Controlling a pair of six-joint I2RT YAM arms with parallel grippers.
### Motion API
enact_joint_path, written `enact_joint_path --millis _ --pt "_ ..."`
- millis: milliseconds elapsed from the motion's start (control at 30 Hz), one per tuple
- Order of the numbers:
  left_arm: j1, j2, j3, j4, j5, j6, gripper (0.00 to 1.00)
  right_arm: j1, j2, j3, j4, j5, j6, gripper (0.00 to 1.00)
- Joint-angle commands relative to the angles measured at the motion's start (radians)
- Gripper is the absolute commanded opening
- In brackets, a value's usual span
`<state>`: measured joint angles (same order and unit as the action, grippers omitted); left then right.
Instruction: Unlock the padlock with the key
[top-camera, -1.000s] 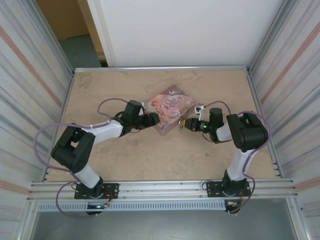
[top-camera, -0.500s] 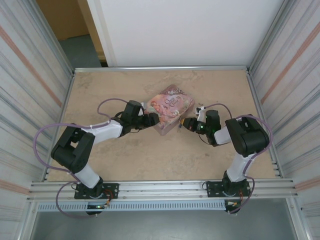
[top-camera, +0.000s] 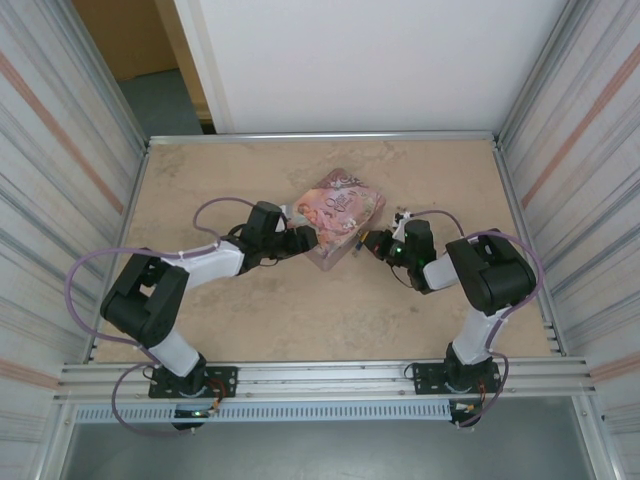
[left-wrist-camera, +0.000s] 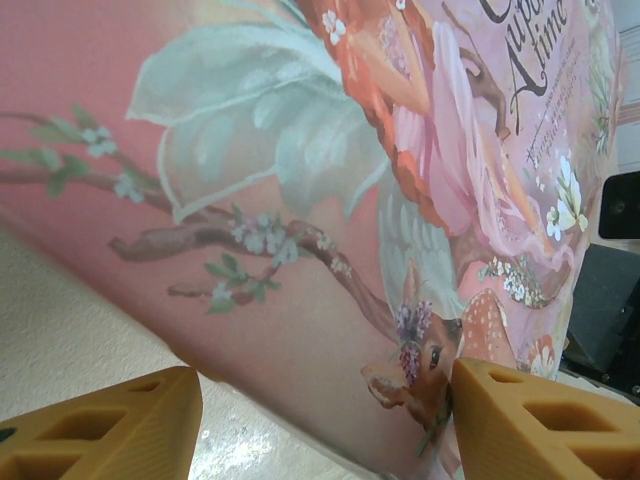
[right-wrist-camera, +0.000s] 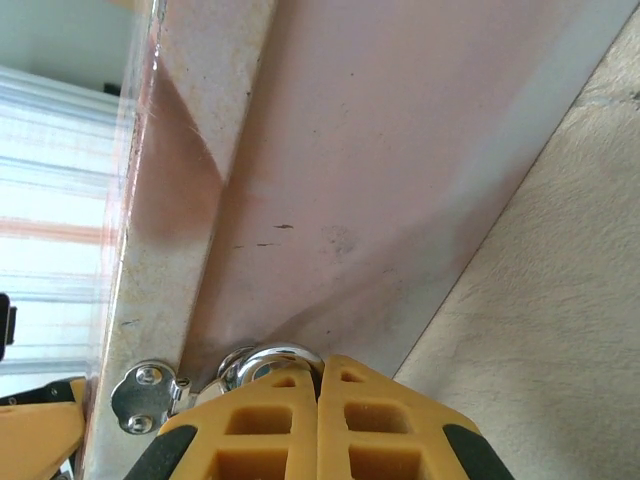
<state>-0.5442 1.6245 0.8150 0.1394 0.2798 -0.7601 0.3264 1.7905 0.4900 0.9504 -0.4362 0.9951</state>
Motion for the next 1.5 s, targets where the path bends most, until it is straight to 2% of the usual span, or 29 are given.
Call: enact_joint_path --millis 0,233,433,533,700,900,1200,1367,1467 --pt "0.009 0.050 -0.076 -0.241 -0.069 0.030 0.65 0.002 -0.040 0.029 0.039 0.066 0.034 0.00" --pt "0.024 0.006 -0.094 -0.211 -0.032 0.016 0.67 -0.016 -0.124 -0.002 -0.045 0.134 -0.020 0.00" --pt "0.027 -0.075 -0.080 -0.243 -0.031 0.025 0.69 -0.074 -0.210 -0.042 -0.111 0.130 -0.059 0.00" --pt "0.031 -0.139 -0.080 -0.257 -0.033 0.033 0.70 -0.085 -0.304 -0.035 -0.252 0.129 -0.144 0.00" --pt "0.048 -0.284 -0.097 -0.291 -0.054 0.054 0.71 -0.079 -0.500 0.022 -0.605 0.138 -0.340 0.00" --pt "0.090 -0.475 -0.127 -0.359 -0.073 0.080 0.72 -0.038 -0.646 0.116 -0.984 0.132 -0.502 0.00" --pt "0.150 -0.725 -0.203 -0.455 -0.149 0.154 0.77 0.090 -0.795 0.220 -1.405 0.252 -0.567 0.00" --pt "0.205 -0.847 -0.276 -0.488 -0.150 0.145 0.79 0.203 -0.796 0.282 -1.623 0.365 -0.545 0.00" --pt "0.236 -0.907 -0.313 -0.513 -0.155 0.145 0.81 0.250 -0.755 0.311 -1.721 0.381 -0.503 0.00"
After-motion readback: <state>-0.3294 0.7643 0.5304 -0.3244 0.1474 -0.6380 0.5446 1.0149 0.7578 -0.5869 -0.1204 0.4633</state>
